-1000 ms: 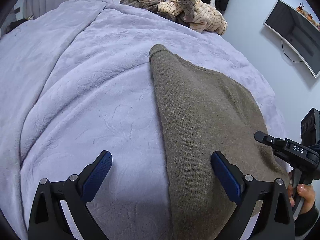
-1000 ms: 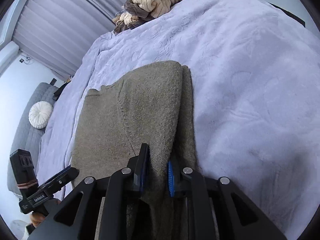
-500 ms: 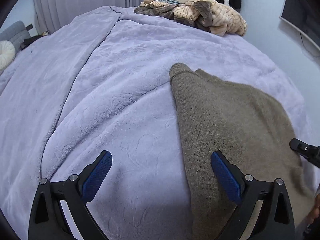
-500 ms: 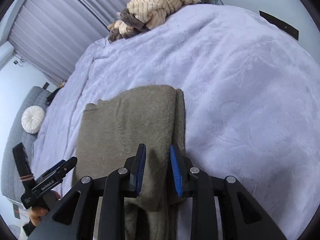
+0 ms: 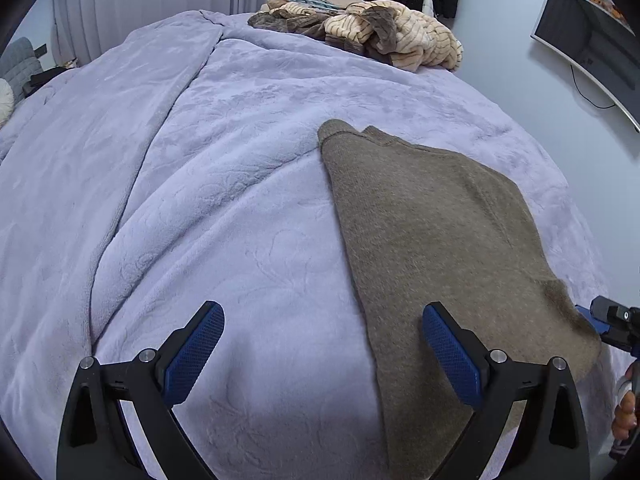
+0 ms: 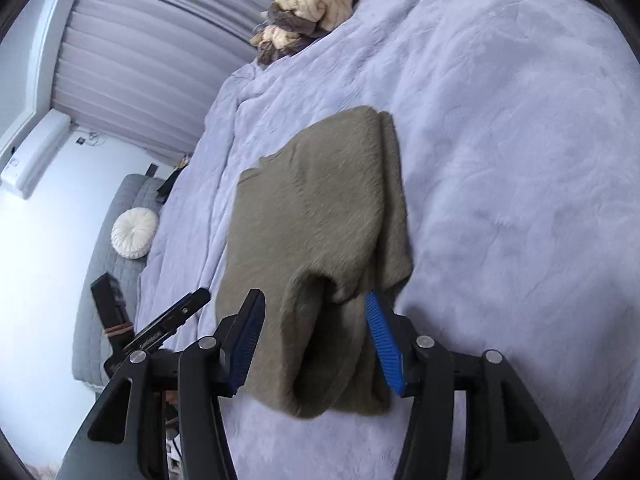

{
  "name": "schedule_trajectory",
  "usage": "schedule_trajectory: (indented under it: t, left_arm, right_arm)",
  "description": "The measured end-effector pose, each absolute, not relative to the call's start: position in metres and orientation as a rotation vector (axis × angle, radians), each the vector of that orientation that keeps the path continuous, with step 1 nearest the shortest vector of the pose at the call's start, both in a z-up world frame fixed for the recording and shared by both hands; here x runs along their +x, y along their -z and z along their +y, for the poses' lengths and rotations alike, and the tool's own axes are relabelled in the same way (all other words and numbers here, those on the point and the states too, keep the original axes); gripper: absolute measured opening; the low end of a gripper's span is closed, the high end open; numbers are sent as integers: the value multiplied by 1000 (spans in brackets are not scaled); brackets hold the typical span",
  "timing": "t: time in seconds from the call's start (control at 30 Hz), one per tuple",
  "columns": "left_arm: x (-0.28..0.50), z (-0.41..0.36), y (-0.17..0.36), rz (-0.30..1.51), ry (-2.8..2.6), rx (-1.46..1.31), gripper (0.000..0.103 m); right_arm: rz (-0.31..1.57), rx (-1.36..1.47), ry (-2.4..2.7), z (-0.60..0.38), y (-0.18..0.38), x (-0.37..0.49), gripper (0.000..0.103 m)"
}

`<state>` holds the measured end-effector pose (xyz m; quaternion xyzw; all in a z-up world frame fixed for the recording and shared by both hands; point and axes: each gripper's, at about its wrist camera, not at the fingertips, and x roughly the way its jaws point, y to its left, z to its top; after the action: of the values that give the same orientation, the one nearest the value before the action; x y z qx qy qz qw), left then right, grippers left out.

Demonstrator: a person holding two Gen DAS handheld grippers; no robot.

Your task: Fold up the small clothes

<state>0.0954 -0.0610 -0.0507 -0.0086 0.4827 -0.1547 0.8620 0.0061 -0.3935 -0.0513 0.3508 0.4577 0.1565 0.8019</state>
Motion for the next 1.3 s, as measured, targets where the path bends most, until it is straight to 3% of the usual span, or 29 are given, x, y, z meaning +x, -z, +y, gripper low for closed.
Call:
schedule_trajectory:
  t: [0.07, 0.1, 0.13, 0.17, 0.4, 0.47, 0.9, 1.17, 1.3]
  left_arm:
    - [88, -68, 51, 1019, 345, -18, 100]
    - [84, -72, 52, 1021, 348, -11, 100]
    - [80, -76, 54, 1026, 346, 2, 100]
    - [75, -79, 57, 1037, 342, 19, 100]
    - [47, -81, 98, 1105, 336, 32, 100]
    - [43, -80, 96, 1094, 321, 29, 100]
    - [38, -80, 92, 1088, 270, 18, 100]
    - [38, -80, 92, 1107, 260, 15, 100]
    - [39, -81, 92, 1106, 265, 24, 100]
  right_arm:
    - [1010, 704, -374, -377, 51, -1, 52]
    - [1025, 648, -360, -369, 50, -3, 42]
    - [1043, 575, -320, -361, 48, -5, 12]
    - [1054, 512, -283, -354, 46, -9, 9]
    - [1101, 537, -139, -373, 86, -39, 7]
    - [1085, 581, -142, -379, 86, -44, 13]
    - [917, 432, -162, -347, 12, -45, 18]
    - [1048, 542, -125, -352, 70, -22, 14]
    - [1036, 583, -153, -360, 69, -27, 14]
